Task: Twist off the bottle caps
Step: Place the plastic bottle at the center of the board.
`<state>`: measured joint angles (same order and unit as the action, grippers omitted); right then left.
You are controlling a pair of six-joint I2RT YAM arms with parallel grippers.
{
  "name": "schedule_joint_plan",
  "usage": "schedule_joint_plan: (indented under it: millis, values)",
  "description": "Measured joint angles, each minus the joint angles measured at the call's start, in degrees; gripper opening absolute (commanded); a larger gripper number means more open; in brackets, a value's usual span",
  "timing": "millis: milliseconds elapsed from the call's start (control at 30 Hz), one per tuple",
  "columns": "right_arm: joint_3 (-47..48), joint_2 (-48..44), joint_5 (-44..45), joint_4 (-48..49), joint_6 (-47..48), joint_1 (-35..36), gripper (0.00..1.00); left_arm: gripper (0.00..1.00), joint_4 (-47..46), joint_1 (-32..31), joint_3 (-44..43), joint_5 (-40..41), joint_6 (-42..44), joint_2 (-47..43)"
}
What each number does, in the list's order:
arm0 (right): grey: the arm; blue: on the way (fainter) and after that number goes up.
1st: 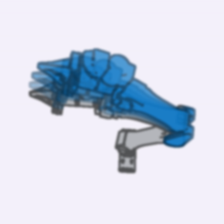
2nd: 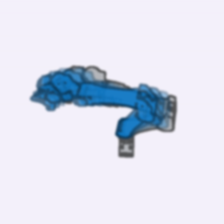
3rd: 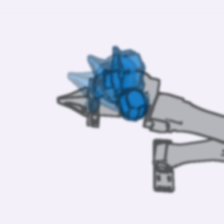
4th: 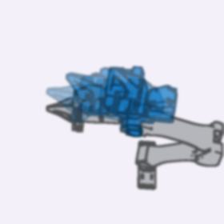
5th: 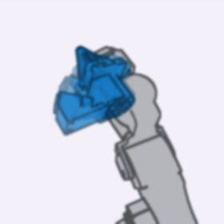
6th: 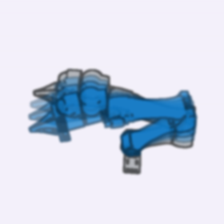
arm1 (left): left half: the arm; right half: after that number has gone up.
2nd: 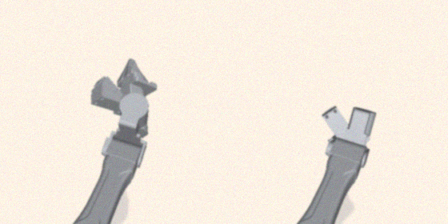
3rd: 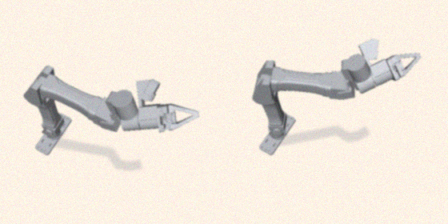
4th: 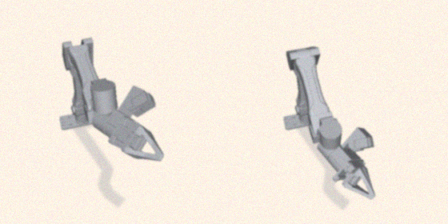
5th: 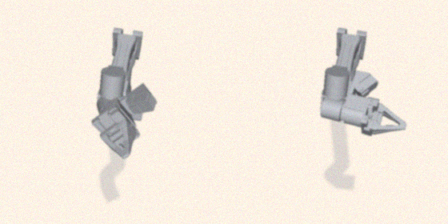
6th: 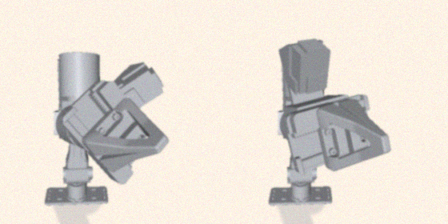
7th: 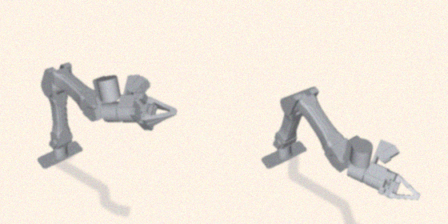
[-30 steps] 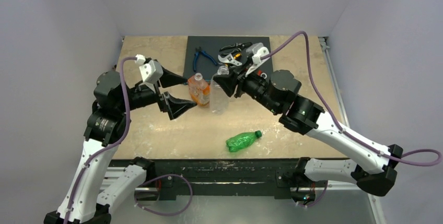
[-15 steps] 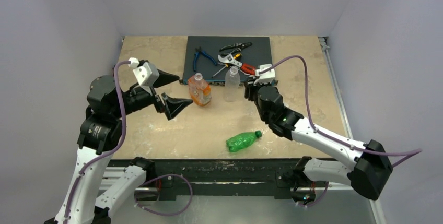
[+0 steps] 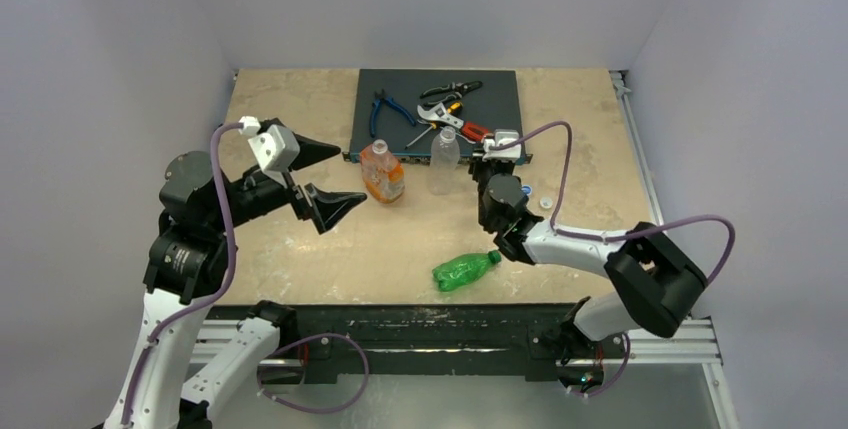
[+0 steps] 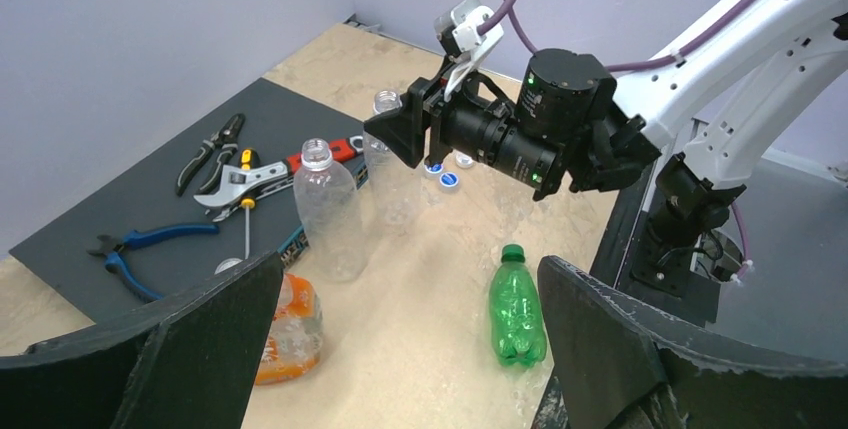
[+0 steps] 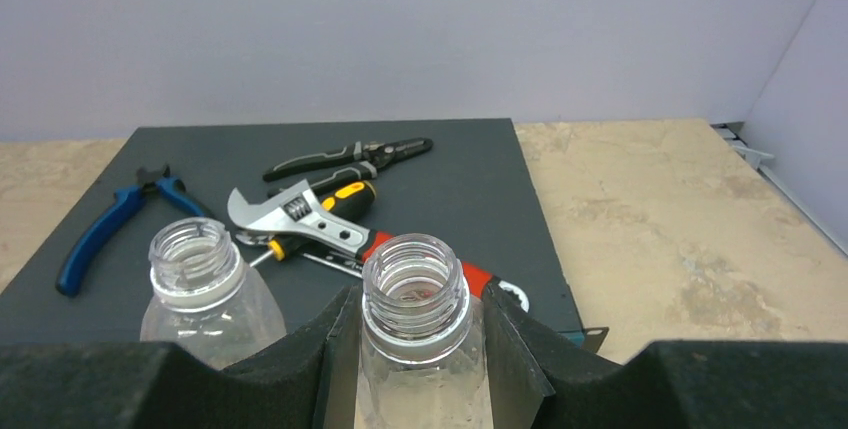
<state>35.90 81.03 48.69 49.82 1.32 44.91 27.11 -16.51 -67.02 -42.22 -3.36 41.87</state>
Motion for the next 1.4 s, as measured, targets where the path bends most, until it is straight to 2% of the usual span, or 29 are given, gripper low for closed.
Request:
schedule_joint_plan:
  millis: [167, 267, 400, 600, 733, 1100, 1400]
  values:
    - [-0.83, 5.01, 2.43, 13.90, 5.60, -0.17, 0.22, 1.00, -0.35, 0.00, 0.00, -0.02, 0.00, -0.31]
    - [-0.83, 7.54, 3.69, 18.71, 7.52, -0.24, 0.27, 1.00, -0.33, 0.00, 0.00, -0.02, 0.04, -0.20]
    - [-0.85, 8.92, 4.79, 19.91, 7.74, -0.24, 0.36, 1.00, -0.35, 0.00, -0.02, -0.04, 0.07, 0.04]
    - [-1.11, 8.96, 4.81, 20.11, 6.67, -0.28, 0.59, 1.00, -0.59, 0.00, -0.04, -0.24, 0.02, 0.61]
    - [-1.29, 8.96, 4.72, 18.29, 4.98, -0.28, 0.68, 1.00, -0.96, 0.00, -0.09, -0.52, 0.02, 0.76]
    - [-1.44, 8.39, 4.35, 14.88, 3.54, -0.28, 0.71, 1.00, -1.40, 0.00, -0.72, -0.83, 0.02, 0.70]
    - [-1.42, 2.10, 3.04, 8.94, 1.86, -0.31, 0.73, 1.00, -2.25, 0.00, -0.72, -0.90, 0.00, 0.46]
